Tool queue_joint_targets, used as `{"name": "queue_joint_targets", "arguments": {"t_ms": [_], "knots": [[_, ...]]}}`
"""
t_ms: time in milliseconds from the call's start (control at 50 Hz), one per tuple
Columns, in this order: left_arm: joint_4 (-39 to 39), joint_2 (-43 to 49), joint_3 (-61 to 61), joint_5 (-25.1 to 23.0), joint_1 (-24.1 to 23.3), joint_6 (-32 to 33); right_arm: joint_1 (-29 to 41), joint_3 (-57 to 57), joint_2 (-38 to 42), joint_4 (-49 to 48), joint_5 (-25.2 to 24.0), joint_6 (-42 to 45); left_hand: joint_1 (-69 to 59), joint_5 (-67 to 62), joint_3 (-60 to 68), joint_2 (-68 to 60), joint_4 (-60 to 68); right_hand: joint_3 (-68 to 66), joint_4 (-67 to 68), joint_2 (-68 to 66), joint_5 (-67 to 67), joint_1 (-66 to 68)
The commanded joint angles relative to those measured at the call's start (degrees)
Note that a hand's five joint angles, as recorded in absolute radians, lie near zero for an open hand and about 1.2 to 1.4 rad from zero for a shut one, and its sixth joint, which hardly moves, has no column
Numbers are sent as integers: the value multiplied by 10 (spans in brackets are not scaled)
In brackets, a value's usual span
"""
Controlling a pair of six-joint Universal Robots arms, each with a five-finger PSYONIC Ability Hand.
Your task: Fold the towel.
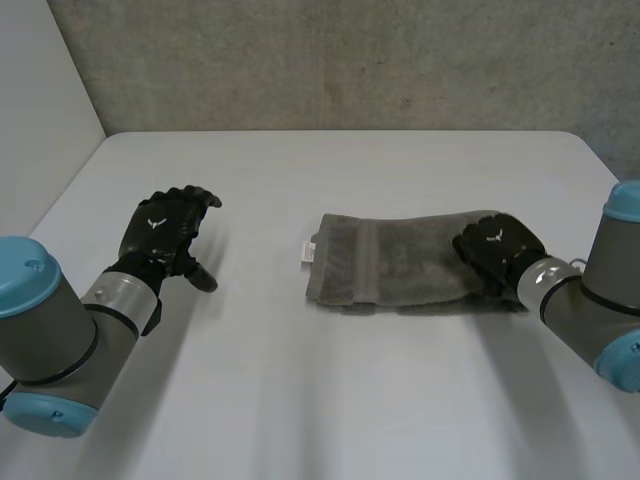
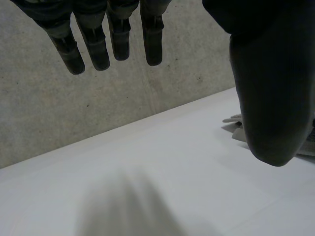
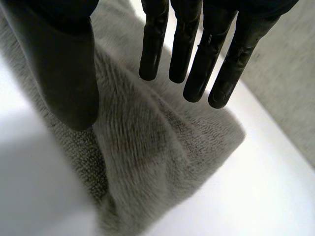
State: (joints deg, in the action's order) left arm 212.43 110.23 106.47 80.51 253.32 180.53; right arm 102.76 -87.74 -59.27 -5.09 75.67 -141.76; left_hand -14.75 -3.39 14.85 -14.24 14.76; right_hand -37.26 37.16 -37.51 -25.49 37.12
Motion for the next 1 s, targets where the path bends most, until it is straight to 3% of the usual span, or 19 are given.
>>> {"name": "queue_joint_targets", "arguments": {"t_ms": [20,300,700,800,1000], "knots": [[0,3,1,0,0,0,-37,-27,17,-12,14,-5,40,27,-41,35,-40,23,-22,25,5,-21],[0,6,1,-1,-1,1,-92,-51,17,-41,11,-5,40,27,-41,35,-40,-1,2,2,-18,2],[0,7,2,-1,-2,0,-97,-62,-10,-46,18,-5,40,27,-41,35,-40,28,-27,30,10,-26],[0,6,3,-1,-2,0,-99,-71,-50,-46,11,-21,42,28,-43,37,-42,13,-12,15,-5,-11],[0,4,3,-1,-2,0,-124,-77,-43,-51,-13,-43,40,27,-41,35,-40,-11,12,-8,-28,12]]}}
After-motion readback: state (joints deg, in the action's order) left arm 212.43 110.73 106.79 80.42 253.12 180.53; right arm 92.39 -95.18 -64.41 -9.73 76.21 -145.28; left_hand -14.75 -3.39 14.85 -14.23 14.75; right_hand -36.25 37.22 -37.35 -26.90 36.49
